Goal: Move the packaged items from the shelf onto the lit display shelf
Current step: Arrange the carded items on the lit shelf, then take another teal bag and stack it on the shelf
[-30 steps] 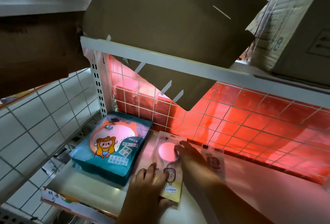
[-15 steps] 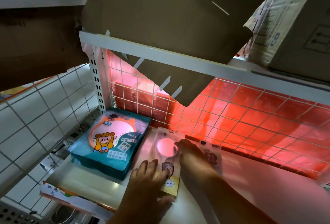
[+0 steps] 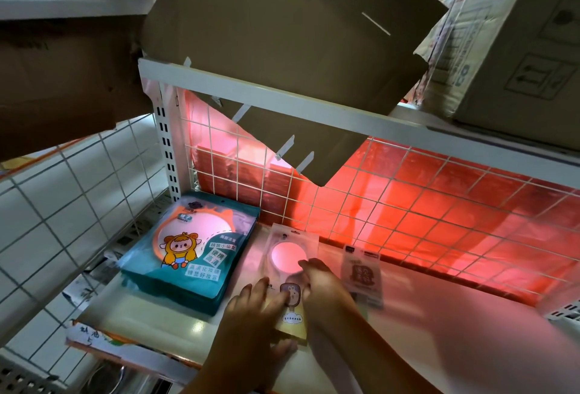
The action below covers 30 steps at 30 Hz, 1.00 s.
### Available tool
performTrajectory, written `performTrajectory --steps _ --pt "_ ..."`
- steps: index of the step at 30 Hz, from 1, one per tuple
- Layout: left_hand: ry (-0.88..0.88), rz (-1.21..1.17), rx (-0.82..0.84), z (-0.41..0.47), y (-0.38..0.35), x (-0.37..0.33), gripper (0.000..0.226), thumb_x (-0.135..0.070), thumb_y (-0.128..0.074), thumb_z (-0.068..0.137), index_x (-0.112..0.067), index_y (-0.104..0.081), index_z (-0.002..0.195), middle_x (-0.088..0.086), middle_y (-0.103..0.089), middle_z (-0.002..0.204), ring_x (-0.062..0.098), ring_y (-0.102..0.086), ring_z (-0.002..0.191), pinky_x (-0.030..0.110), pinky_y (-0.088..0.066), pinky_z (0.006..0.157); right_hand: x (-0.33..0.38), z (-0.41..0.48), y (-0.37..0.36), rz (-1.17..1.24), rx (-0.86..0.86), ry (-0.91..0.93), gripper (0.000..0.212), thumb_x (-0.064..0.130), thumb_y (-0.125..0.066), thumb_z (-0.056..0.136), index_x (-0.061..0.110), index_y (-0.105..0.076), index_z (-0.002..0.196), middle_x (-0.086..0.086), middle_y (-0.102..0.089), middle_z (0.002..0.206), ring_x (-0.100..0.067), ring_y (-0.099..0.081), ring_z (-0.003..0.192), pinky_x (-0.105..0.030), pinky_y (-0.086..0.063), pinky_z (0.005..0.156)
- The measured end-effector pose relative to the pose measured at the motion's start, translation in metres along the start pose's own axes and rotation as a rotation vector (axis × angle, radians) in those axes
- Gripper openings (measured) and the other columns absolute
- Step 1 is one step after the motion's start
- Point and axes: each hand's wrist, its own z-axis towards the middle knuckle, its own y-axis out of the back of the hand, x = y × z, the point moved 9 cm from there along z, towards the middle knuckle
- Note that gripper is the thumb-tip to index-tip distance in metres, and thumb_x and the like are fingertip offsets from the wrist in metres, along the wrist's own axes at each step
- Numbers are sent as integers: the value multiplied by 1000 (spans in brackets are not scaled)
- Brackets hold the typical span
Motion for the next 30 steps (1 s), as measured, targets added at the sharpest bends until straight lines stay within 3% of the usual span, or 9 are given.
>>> performTrajectory --steps 2,4,8,10,14,18,22,26,30 --pt "-4 -4 0 1 0 1 96 -89 -58 56 -39 -49 138 9 -59 142 31 -64 118 48 -57 85 2 3 5 -11 31 5 58 7 -47 100 25 -35 153 2 -34 158 -16 -38 141 -24 -35 110" --pt "-14 -18 -18 0 5 -1 96 -89 -56 59 -42 -43 142 9 -51 150 37 -55 131 53 -53 94 6 3 14 -85 30 34 60 12 -52 99 23 -32 155 -1 -33 159 -17 -37 142 -24 -32 112" --pt "-62 -153 -98 -2 32 -12 86 -82 -50 73 -49 -28 149 -5 -29 162 24 -32 146 44 -33 113 20 -15 45 -176 -236 199 47 20 -58 98 20 -50 144 -2 -58 141 -12 -56 125 -9 -30 98" --pt "-90 -203 -117 4 49 -17 80 -82 -41 81 -51 -20 151 -10 -21 165 18 -22 151 40 -25 119 23 -20 57 -224 -324 242 42 24 -61 96 21 -57 138 -1 -65 131 -12 -62 116 -9 -33 95" --pt "-148 -295 -158 19 90 -29 68 -69 -52 92 -45 -31 152 -14 -32 161 12 -31 146 36 -28 118 29 -24 85 -179 -366 204 44 30 -60 95 27 -56 139 3 -61 137 -16 -60 120 -31 -48 101" --pt "-224 -320 -246 29 131 -51 57 -63 -56 93 -43 -43 145 -15 -46 153 11 -41 139 34 -34 113 25 -43 107 -146 -416 191 42 35 -58 97 29 -55 139 4 -57 140 -15 -54 126 -28 -39 105" --pt "-345 -331 -301 31 168 -96 61 -70 -48 91 -44 -44 146 -14 -48 151 10 -42 137 29 -36 109 16 -74 143 -138 -487 203 45 32 -60 96 24 -56 139 2 -57 140 -16 -51 129 -18 -29 107" --pt "-565 -393 -398 22 208 -160 57 -60 -58 89 -28 -60 137 -5 -62 131 14 -52 121 21 -37 98 9 -115 199 -98 -597 223 49 37 -57 91 23 -58 138 3 -57 140 -16 -50 131 -30 -37 112" --pt "-770 -429 -473 5 242 -238 55 -51 -60 91 -17 -63 134 0 -66 127 17 -53 119 23 -37 101 -5 -176 269 -55 -758 235 47 36 -57 90 23 -60 135 7 -60 135 -10 -52 125 -26 -39 108"
